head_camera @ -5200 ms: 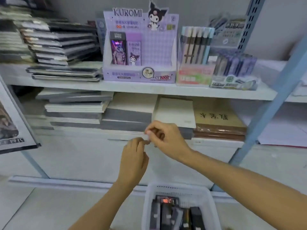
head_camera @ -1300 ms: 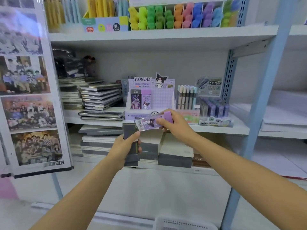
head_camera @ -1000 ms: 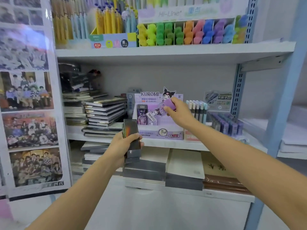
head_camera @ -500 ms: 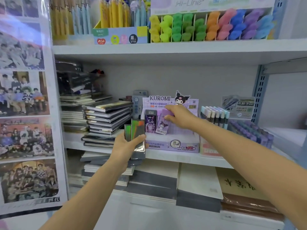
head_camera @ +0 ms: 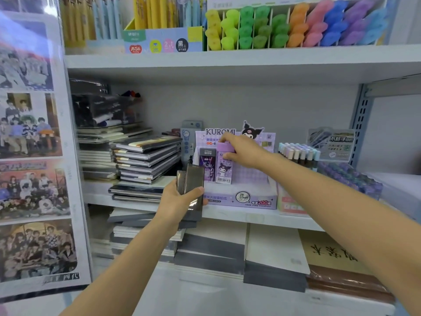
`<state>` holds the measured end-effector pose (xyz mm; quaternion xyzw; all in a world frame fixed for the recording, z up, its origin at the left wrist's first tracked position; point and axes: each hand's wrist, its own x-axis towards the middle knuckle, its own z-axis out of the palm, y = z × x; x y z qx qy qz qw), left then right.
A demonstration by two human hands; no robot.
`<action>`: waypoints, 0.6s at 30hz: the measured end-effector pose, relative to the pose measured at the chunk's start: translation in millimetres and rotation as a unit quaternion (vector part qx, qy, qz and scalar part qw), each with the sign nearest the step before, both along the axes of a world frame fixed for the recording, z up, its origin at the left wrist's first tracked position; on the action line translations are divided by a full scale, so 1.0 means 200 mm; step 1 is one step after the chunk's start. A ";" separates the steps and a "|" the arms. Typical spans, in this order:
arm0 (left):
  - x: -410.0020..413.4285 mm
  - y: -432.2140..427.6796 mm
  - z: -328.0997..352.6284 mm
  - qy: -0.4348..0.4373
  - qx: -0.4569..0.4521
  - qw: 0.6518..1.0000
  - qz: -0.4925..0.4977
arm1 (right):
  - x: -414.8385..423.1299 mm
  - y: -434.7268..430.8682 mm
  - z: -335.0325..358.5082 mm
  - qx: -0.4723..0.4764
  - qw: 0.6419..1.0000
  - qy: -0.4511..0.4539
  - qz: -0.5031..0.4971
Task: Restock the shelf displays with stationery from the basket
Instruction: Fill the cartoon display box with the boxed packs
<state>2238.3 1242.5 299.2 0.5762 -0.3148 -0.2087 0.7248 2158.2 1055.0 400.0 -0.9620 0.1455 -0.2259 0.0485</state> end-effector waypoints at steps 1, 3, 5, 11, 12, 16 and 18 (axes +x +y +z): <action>0.00 0.00 0.00 0.000 -0.002 1.000 0.000 | 0.00 0.00 -0.02 0.008 0.999 -0.038 0.007; 0.00 0.00 0.00 -0.006 0.000 1.000 0.001 | 0.00 -0.01 -0.05 0.022 0.996 -0.077 0.029; 0.00 0.00 0.00 -0.008 0.003 1.000 -0.001 | -0.02 -0.03 -0.04 0.039 0.996 -0.074 0.041; -0.01 0.00 0.00 -0.006 0.004 1.000 -0.003 | -0.01 -0.05 -0.09 0.000 0.994 -0.105 0.024; -0.01 0.00 0.00 -0.005 0.004 1.000 -0.002 | 0.00 -0.05 -0.12 -0.015 0.993 -0.112 0.018; -0.02 0.00 0.02 0.000 0.006 1.000 -0.003 | -0.01 -0.03 -0.18 -0.053 0.990 -0.127 -0.029; -0.02 0.01 0.02 0.005 0.003 1.000 -0.008 | -0.02 -0.01 -0.20 -0.070 0.990 -0.117 -0.043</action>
